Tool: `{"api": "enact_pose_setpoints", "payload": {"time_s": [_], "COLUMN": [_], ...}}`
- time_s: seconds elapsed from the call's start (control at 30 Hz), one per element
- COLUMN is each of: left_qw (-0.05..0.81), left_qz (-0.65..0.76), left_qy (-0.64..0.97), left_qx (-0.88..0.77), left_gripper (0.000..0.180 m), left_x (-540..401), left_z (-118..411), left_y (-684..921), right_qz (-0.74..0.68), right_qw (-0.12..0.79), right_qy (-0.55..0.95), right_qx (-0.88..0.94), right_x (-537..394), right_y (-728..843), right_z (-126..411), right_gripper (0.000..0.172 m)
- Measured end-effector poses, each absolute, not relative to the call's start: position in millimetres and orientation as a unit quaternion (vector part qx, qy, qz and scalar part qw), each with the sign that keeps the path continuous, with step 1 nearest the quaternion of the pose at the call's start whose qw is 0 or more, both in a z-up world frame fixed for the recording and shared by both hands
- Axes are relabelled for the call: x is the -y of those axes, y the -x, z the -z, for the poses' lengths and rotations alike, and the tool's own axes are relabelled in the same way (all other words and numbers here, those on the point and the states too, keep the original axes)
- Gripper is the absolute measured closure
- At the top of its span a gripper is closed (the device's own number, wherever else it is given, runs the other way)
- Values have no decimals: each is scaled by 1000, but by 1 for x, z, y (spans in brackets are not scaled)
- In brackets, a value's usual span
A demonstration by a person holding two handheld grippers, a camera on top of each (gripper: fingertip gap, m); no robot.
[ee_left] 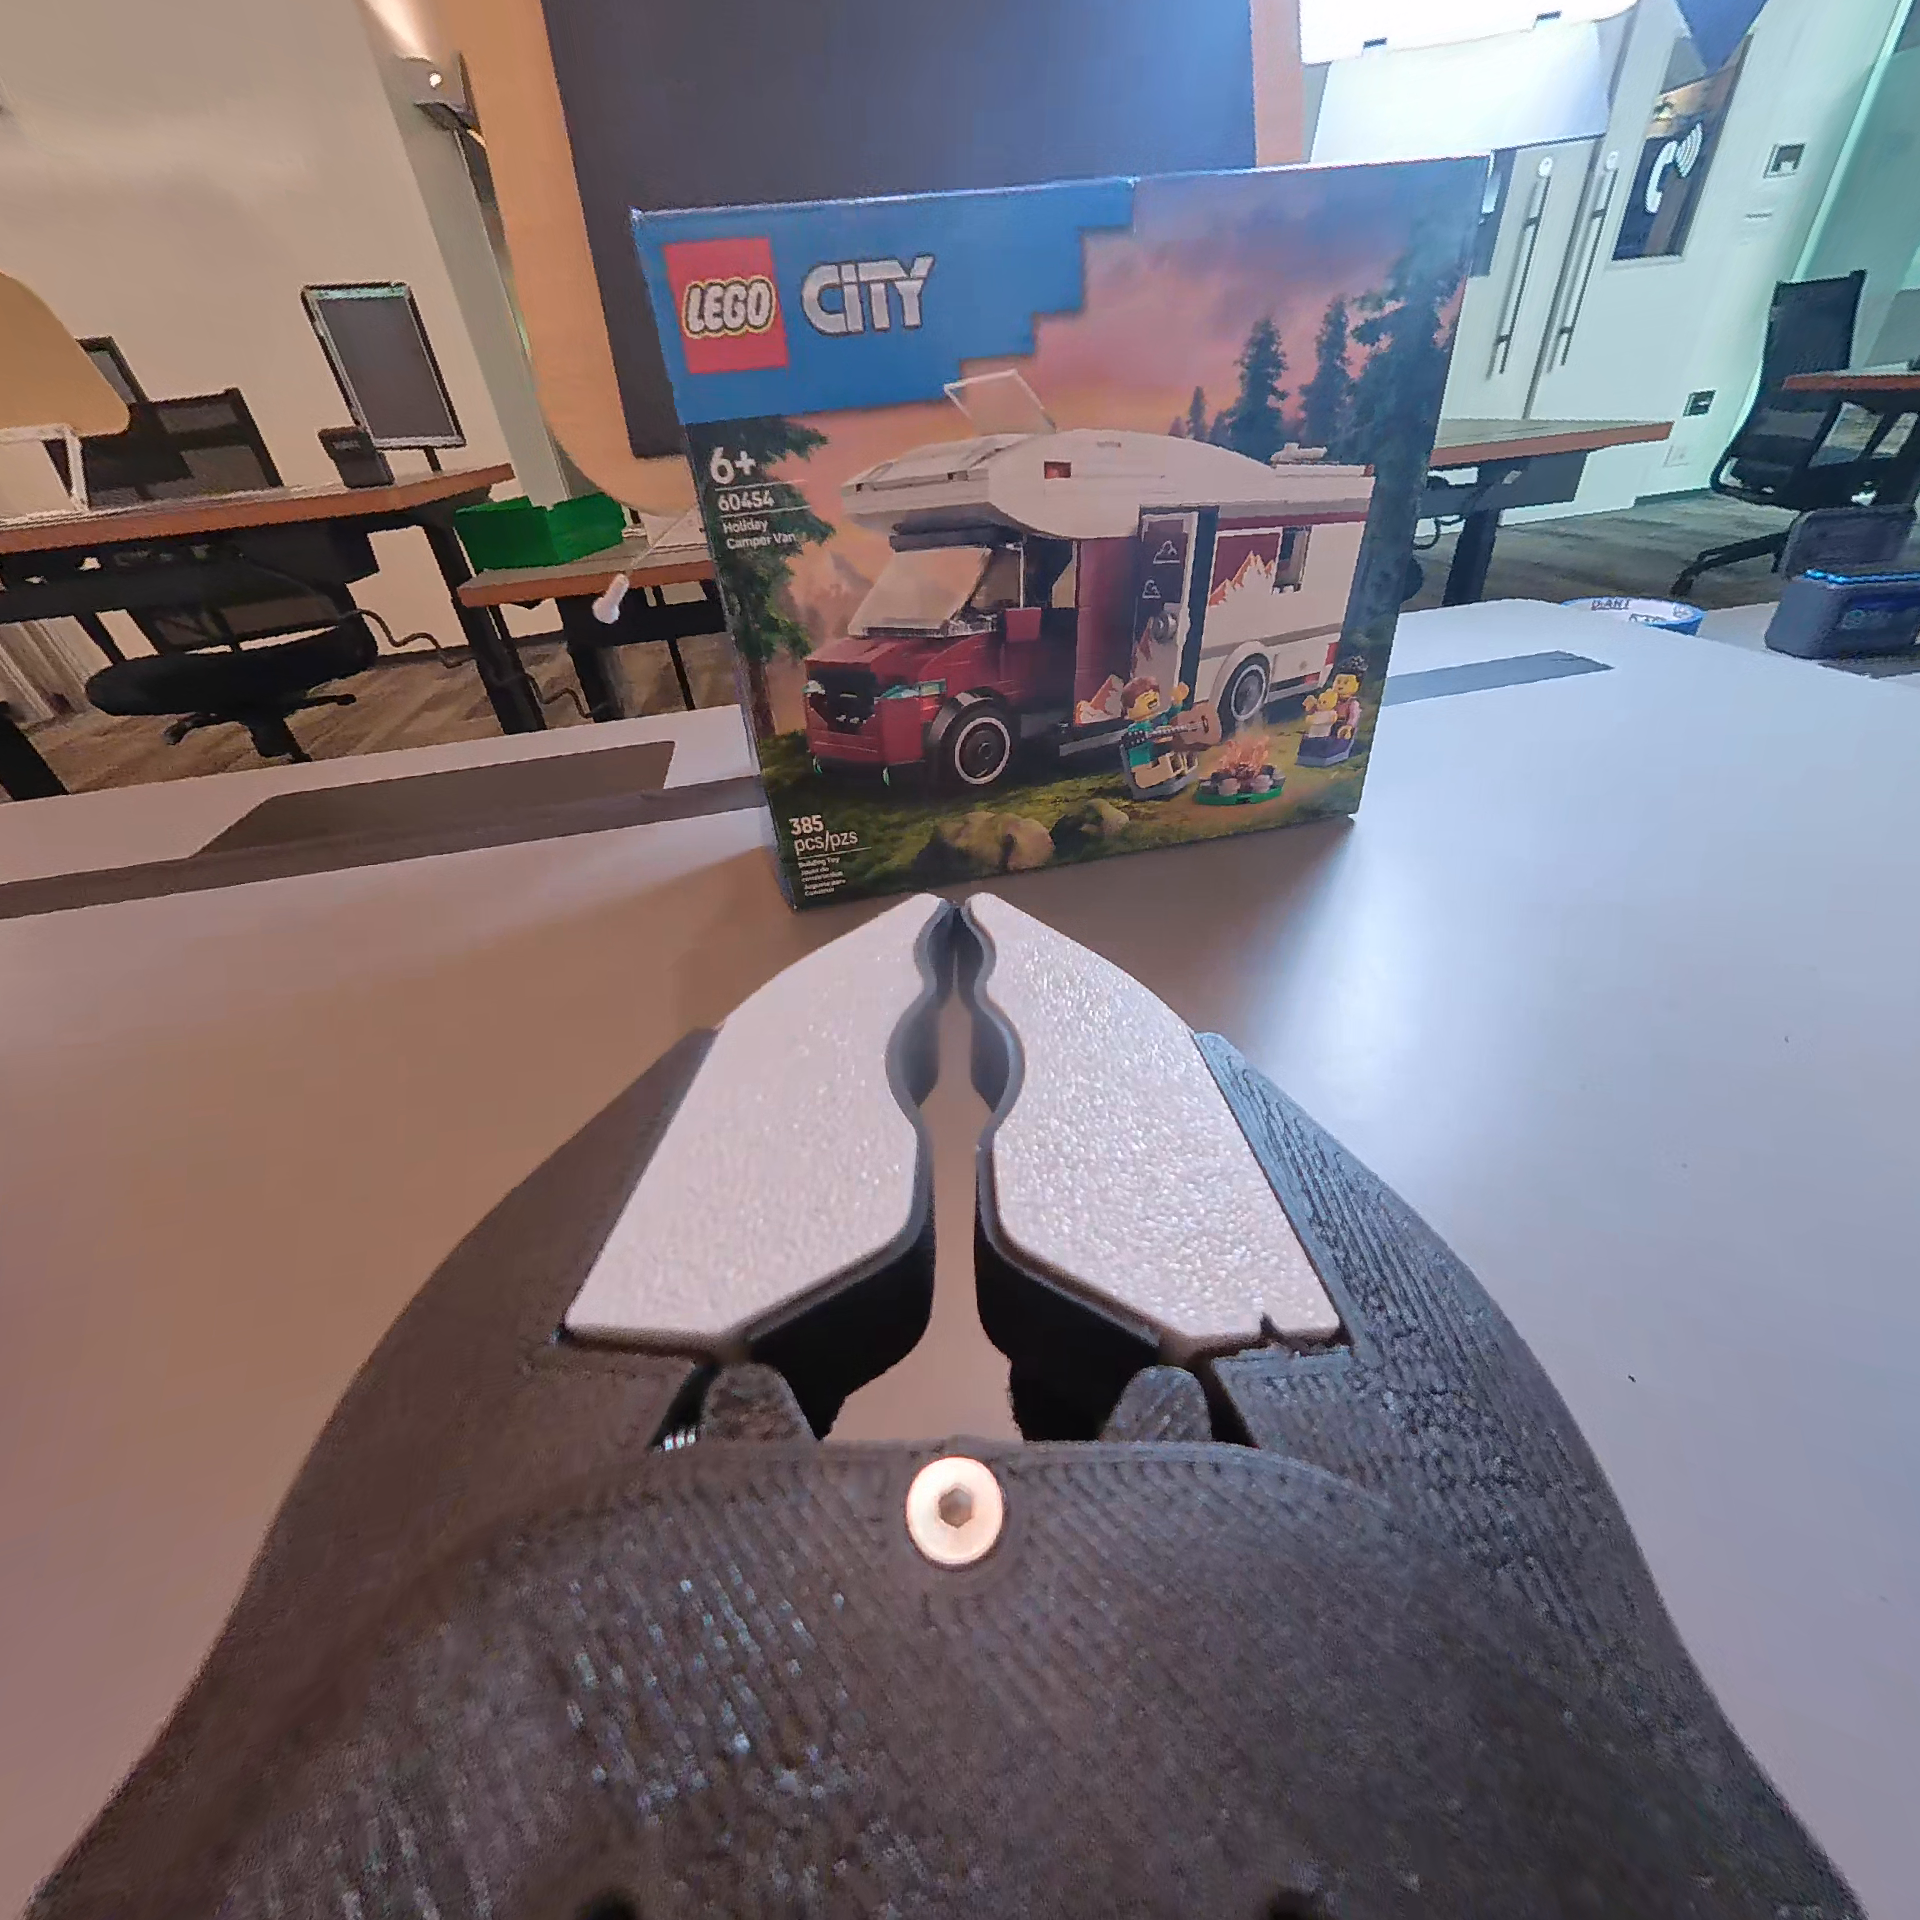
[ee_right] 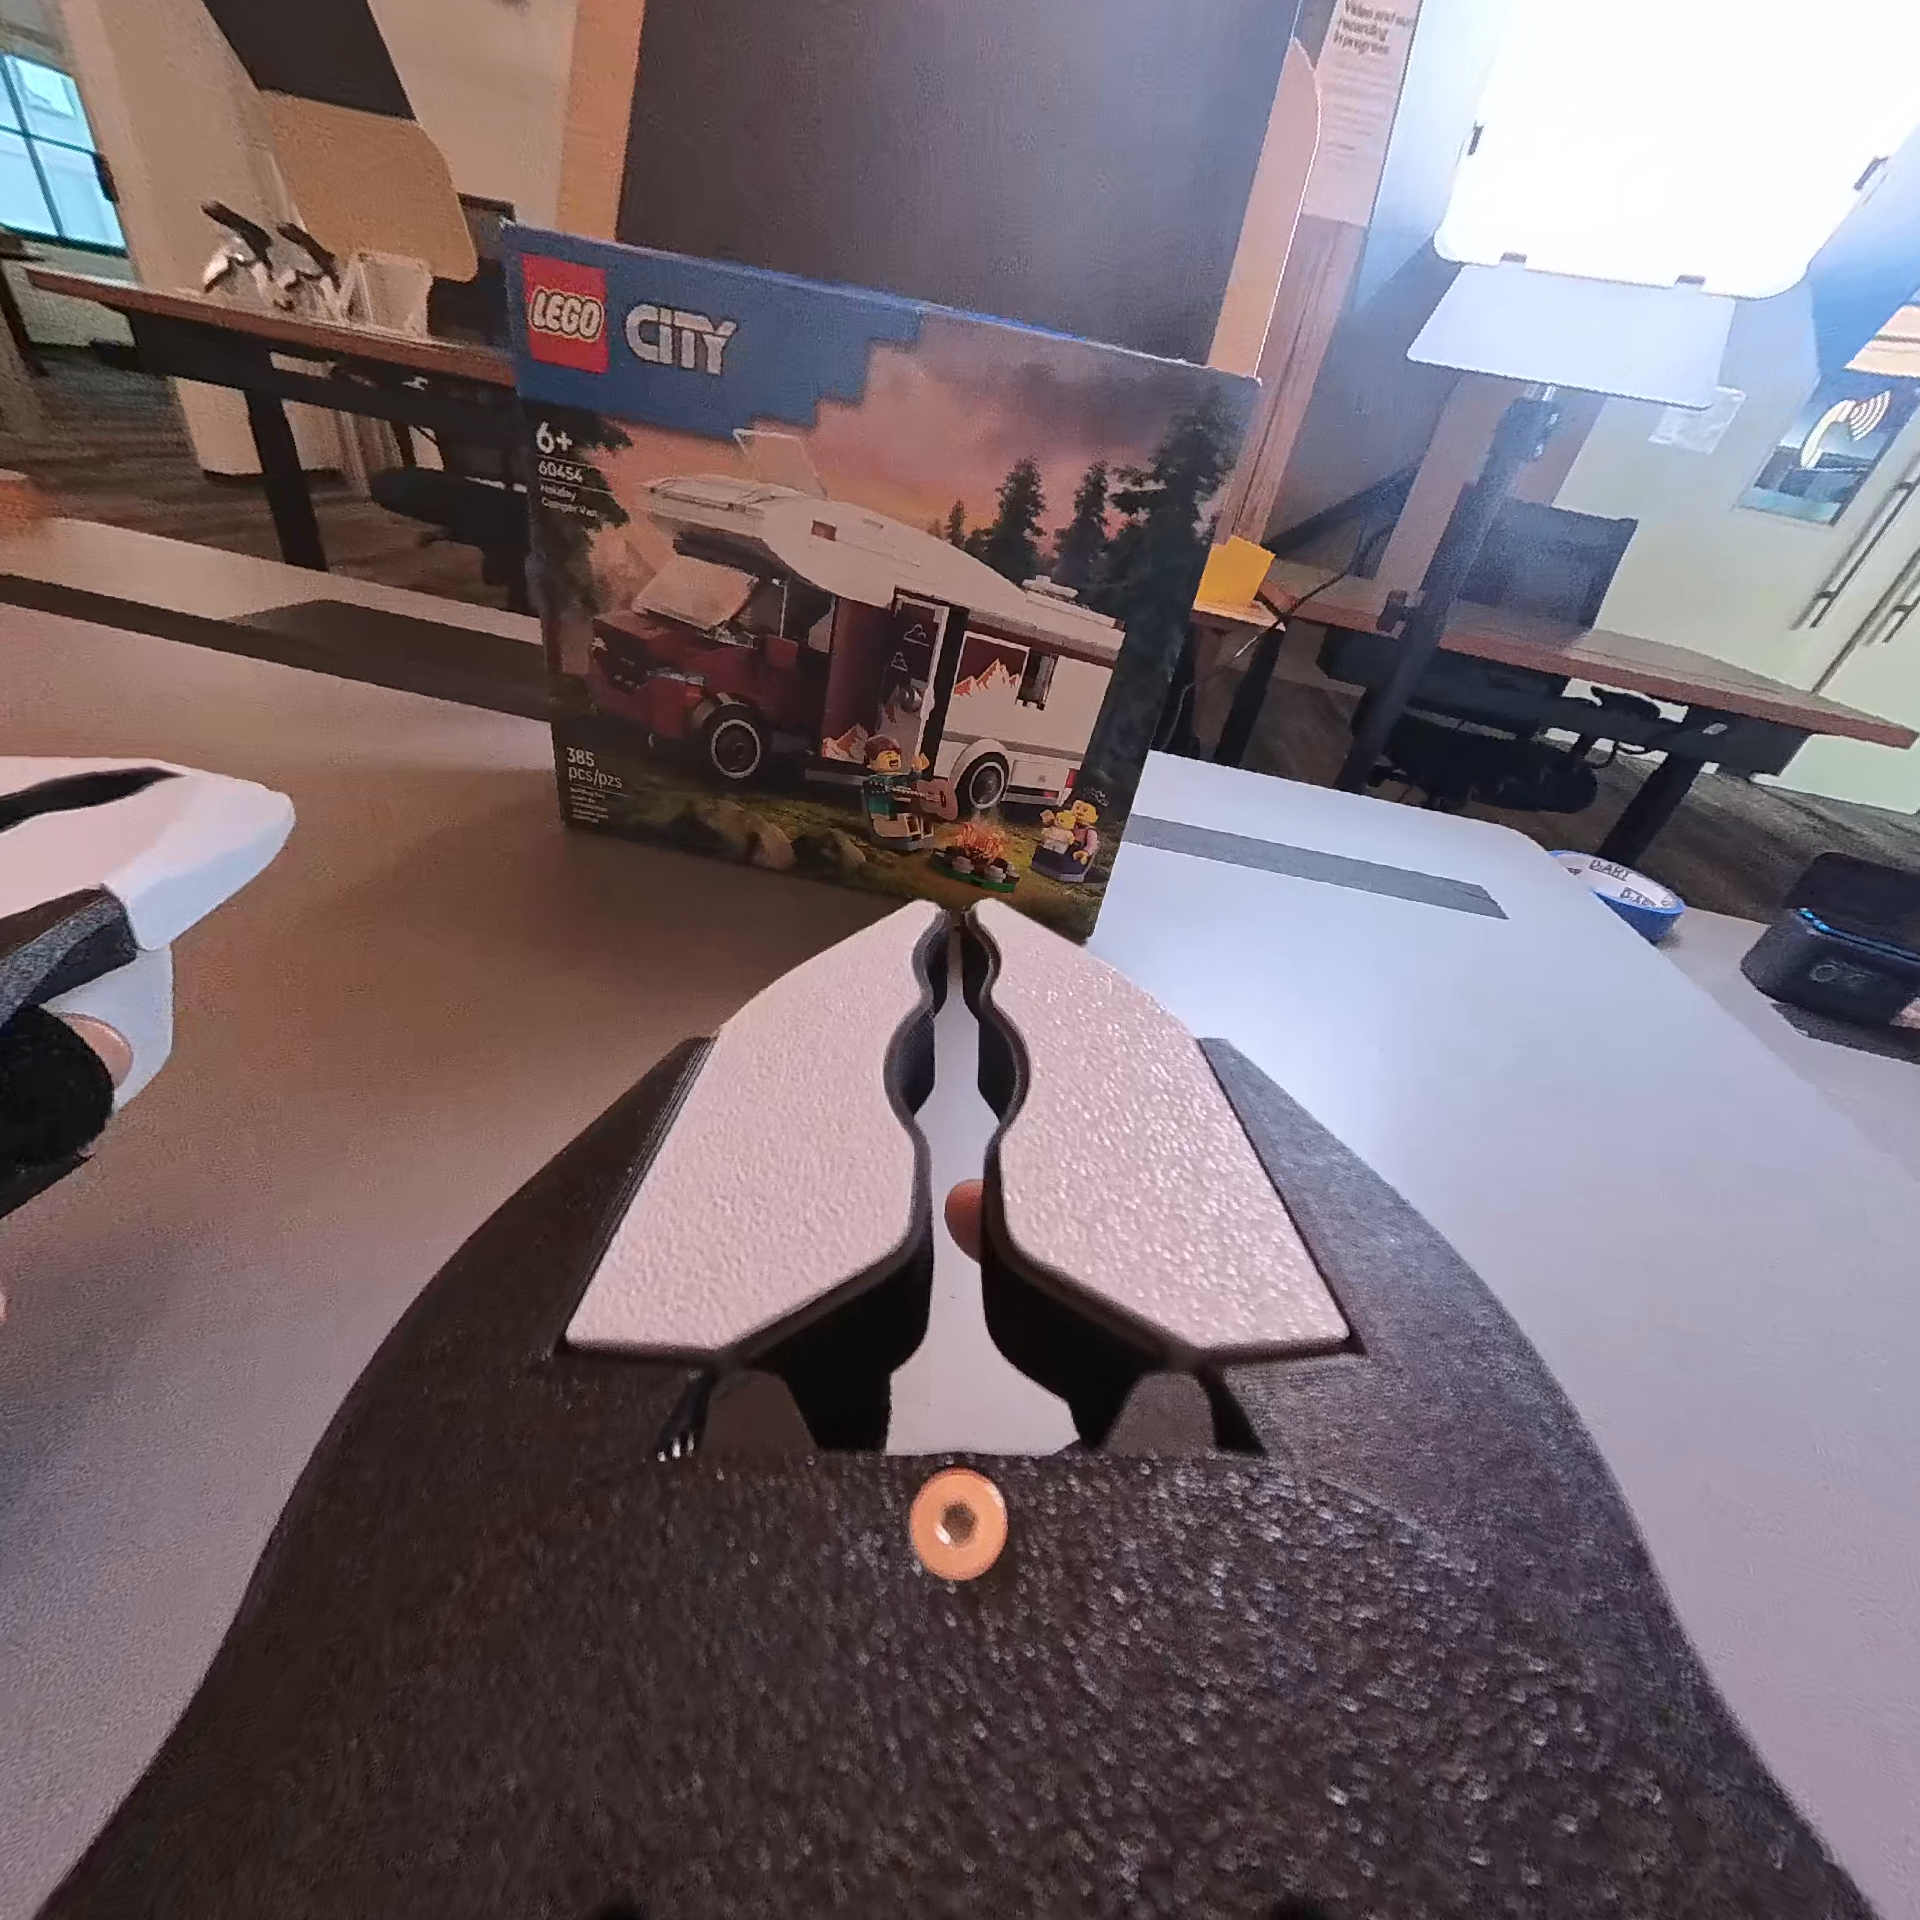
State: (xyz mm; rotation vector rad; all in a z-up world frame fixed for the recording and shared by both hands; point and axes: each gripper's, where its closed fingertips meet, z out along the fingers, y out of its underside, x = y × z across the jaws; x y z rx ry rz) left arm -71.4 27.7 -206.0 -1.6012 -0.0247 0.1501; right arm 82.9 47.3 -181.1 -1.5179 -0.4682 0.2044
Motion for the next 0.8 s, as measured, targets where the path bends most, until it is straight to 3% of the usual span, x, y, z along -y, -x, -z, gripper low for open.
{"api": "enact_pose_setpoints", "payload": {"time_s": [0.8], "left_qw": [710], "left_qz": [-55], "left_qy": [702], "left_qx": [-3], "left_gripper": [180], "left_x": [-27], "left_z": [196], "left_y": [63], "right_qz": [-112], "right_qw": [694], "right_qy": [677], "right_qx": [217], "right_x": [-52], "right_y": [-80], "right_z": [182], "right_gripper": [167]}}
